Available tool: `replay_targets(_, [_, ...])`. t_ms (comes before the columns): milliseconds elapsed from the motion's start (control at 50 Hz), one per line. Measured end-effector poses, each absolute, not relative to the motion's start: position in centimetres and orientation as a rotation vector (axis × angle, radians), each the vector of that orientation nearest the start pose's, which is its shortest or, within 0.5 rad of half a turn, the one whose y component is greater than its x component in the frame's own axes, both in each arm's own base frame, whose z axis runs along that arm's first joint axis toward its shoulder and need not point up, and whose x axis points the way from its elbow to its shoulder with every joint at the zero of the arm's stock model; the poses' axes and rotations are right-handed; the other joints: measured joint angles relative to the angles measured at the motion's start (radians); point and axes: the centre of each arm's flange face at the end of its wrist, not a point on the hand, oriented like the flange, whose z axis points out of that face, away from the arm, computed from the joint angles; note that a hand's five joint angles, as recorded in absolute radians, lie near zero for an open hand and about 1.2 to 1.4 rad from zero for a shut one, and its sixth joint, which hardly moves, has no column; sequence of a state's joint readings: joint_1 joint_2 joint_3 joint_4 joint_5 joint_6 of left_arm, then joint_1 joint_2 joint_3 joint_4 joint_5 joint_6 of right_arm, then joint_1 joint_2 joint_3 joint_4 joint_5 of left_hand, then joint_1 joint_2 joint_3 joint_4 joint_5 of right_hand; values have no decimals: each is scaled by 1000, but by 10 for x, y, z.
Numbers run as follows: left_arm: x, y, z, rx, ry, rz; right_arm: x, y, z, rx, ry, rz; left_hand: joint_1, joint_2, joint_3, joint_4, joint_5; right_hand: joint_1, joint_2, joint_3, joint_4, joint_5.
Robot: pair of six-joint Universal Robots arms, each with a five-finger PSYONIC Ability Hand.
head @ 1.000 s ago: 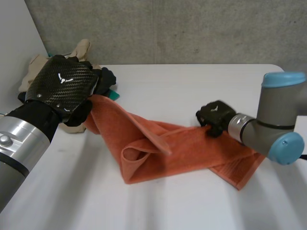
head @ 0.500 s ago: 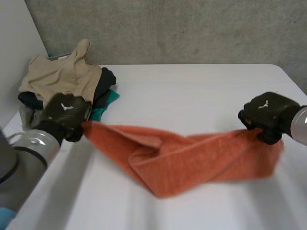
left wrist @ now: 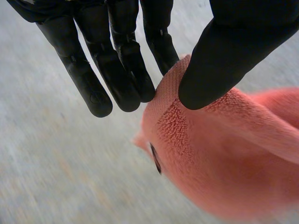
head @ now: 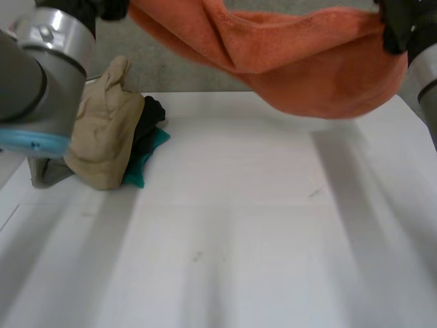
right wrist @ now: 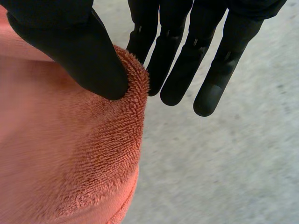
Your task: Fold the laundry.
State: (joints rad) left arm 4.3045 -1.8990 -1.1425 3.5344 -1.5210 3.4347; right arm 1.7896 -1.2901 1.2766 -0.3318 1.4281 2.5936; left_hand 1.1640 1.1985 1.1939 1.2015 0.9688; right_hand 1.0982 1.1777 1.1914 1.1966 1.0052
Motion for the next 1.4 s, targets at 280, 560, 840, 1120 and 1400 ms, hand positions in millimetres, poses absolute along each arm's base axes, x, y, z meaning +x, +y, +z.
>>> replay_targets(280, [-276,-322,185,819,2182,-2238,225,-312,211,-1150,2112,-2091,0,0,0,0,0,0,0,0,3,0])
replay_targets(560, [-242,-258,154,1055,2333,-1779,215,-274,159,-1342,2303,-1686,-74,-111,-98,-105,-58,0,0,0,3,0])
replay_targets(840, [-267,-247,220,1233,2085,-1916,215,-268,167,-1352,2274,-1711,-751,-795,-788,-811,-754,0,0,0,3,0])
replay_targets(1120, [-347,-326,180,1424,2081,-2076,219,-256,236,-1345,2013,-1979,-781,-837,-833,-851,-798,0,0,0,3,0])
replay_targets(1400, [-365,-344,118,1554,2222,-1962,217,-258,248,-1318,1990,-2030,-5,-34,-37,-38,2,0,0,0,3,0])
